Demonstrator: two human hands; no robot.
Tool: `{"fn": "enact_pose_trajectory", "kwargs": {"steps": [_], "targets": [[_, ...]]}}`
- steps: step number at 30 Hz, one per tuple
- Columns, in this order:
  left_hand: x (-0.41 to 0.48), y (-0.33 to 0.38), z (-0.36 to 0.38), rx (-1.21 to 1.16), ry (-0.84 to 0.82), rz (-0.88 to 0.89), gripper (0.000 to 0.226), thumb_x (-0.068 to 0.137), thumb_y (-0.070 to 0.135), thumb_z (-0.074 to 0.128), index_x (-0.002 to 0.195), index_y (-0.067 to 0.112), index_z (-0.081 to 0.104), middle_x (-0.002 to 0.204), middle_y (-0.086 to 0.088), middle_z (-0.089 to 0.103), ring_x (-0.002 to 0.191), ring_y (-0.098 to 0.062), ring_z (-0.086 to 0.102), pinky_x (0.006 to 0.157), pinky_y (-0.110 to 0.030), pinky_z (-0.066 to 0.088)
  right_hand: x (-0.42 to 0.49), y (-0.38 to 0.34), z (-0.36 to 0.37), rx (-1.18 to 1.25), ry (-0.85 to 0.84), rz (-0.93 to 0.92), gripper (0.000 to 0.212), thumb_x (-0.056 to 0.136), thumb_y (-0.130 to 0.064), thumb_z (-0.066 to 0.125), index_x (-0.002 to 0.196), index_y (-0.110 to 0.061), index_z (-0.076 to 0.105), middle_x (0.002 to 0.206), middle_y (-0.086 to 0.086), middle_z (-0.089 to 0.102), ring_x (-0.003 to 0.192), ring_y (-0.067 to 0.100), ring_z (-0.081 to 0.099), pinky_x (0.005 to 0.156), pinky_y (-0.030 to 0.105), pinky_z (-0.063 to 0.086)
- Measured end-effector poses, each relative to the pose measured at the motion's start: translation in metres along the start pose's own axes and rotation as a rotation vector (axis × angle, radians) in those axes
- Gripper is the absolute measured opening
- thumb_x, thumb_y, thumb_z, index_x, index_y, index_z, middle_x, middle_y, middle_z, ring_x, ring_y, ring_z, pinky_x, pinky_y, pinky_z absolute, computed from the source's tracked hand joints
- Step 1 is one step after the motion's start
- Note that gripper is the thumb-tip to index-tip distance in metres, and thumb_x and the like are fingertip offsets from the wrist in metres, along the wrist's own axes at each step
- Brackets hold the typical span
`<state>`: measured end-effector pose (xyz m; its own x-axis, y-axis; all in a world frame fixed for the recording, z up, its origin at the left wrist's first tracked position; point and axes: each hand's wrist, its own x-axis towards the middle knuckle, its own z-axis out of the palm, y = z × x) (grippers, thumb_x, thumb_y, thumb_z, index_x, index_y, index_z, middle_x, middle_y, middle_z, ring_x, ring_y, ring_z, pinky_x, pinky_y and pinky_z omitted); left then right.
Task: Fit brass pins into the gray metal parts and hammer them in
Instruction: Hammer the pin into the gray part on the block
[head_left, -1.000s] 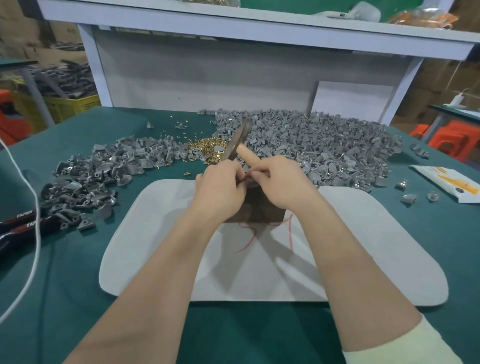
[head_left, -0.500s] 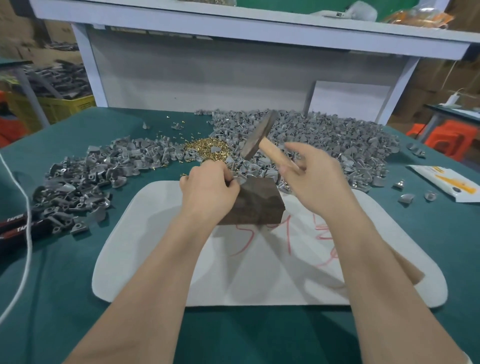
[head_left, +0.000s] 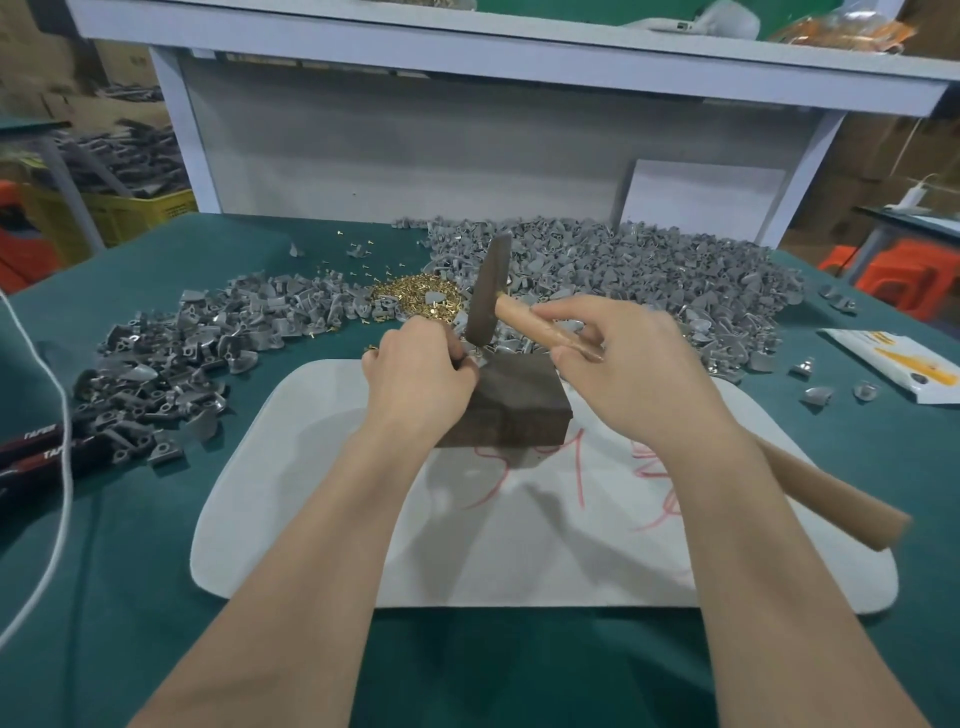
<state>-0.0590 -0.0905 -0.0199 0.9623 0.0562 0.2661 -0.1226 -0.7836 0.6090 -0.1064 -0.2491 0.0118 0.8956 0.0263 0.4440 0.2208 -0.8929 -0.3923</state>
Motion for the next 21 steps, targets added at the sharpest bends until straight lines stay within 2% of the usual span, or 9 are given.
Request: {"fn": "enact_pose_trajectory", "kwargs": {"steps": [6,10,16,19,21], "targets": [[-0.0013,-0.0009,-0.0002,0.005,-0.003,0.017,0.013,0.088,0.023,0.061,0.076,0.017,0.064,0.098,-0.004,0.063,0.103,-0.031,0.054,0.094,-0.04,0.038,-0.001,-0.0026,-0.0055,0.039,0.115,0.0,0.038,0.087,-0.023,0.056,0.115,-0.048,0.058,0.067,-0.021,0.047,0.076,0.015,0.054,0.07,0.03,0.046],[-0.0019,0.001,-0.0024,-0.012,-0.015,0.01,0.015,0.088,0.022,0.061,0.073,0.02,0.059,0.099,-0.003,0.063,0.104,-0.031,0.054,0.097,-0.042,0.039,-0.0029,-0.0046,-0.0048,0.001,-0.019,0.006,0.039,0.086,-0.023,0.056,0.113,-0.051,0.057,0.071,-0.018,0.05,0.081,0.018,0.056,0.075,0.033,0.048],[-0.0023,0.001,-0.003,-0.016,-0.022,0.017,0.017,0.088,0.023,0.062,0.072,0.019,0.06,0.099,-0.007,0.065,0.104,-0.032,0.054,0.096,-0.043,0.041,-0.002,-0.0053,-0.0069,0.003,0.087,0.009,0.039,0.087,-0.023,0.055,0.116,-0.049,0.058,0.066,-0.024,0.044,0.077,0.014,0.052,0.069,0.028,0.042],[-0.0023,0.0013,-0.0035,-0.022,-0.026,0.016,0.017,0.088,0.022,0.062,0.071,0.021,0.059,0.101,-0.006,0.064,0.105,-0.031,0.054,0.097,-0.044,0.041,-0.0032,-0.0057,-0.0061,-0.008,-0.013,0.031,0.038,0.086,-0.023,0.057,0.114,-0.049,0.059,0.069,-0.02,0.048,0.081,0.017,0.056,0.072,0.03,0.046],[-0.0026,0.0016,-0.0038,-0.022,-0.025,0.017,0.017,0.088,0.022,0.062,0.071,0.022,0.059,0.101,-0.005,0.064,0.105,-0.031,0.054,0.097,-0.044,0.041,-0.0032,-0.0061,-0.0062,-0.023,-0.019,0.033,0.038,0.087,-0.023,0.057,0.114,-0.05,0.058,0.069,-0.019,0.048,0.08,0.017,0.054,0.072,0.03,0.045]]}}
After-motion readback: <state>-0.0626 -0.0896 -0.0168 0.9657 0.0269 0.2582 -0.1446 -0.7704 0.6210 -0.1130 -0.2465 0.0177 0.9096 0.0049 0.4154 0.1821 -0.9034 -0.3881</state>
